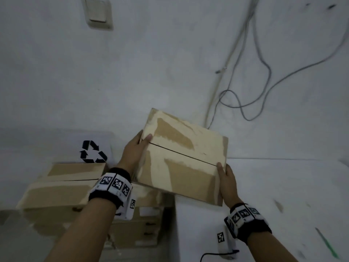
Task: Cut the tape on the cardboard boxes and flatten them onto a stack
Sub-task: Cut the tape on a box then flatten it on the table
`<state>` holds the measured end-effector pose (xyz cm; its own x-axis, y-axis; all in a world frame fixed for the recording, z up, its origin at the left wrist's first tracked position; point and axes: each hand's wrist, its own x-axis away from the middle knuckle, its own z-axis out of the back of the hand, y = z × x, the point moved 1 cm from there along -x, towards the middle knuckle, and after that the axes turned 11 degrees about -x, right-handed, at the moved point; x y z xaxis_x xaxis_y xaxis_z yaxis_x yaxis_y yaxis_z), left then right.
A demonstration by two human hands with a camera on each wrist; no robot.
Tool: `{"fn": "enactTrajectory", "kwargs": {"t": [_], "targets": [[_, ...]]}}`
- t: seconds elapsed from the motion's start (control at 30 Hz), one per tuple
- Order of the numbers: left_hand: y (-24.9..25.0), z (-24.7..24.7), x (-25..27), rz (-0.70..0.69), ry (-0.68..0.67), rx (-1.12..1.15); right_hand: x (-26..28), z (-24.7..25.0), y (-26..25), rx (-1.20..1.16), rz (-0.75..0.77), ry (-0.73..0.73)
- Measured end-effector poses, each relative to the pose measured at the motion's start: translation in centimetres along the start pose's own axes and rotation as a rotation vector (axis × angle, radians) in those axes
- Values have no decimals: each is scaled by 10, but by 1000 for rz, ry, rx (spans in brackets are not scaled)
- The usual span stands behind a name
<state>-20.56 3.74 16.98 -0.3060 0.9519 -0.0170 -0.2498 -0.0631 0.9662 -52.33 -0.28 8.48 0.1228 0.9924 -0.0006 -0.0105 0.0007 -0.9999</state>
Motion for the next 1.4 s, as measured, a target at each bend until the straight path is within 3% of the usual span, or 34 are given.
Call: {"fn": "enactTrajectory", "kwargs": {"t": [0.2,0.33,0.47,0.63,0.73,0.9,1.1,1.27,1.33,1.4], "targets": [[31,-113,57,-20,-145,62,41,150,-22,39,78,182],[41,-180,74,-23,-143,-76,58,225,-35,-3,97,259],[44,-235,84,-40,-261,-92,67,269,-33,-142,83,250],[56,-294,98,77,-431,49,59,311,-20,-331,-3,315],[55,-326,94,226,-477,237,43,334,-7,-541,-66,313],[35,-368,64,331,-373,372,12,352,12,-557,-76,359],[-4,-388,50,418,-314,649,-15,358,46,-687,-254,504],[-18,-395,53,365,-302,617,-10,371,80,-657,-365,636],[-19,-399,53,357,-224,613,-5,377,95,-477,-388,609],[-22,-400,59,354,-127,603,-3,378,107,-407,-487,428]]}}
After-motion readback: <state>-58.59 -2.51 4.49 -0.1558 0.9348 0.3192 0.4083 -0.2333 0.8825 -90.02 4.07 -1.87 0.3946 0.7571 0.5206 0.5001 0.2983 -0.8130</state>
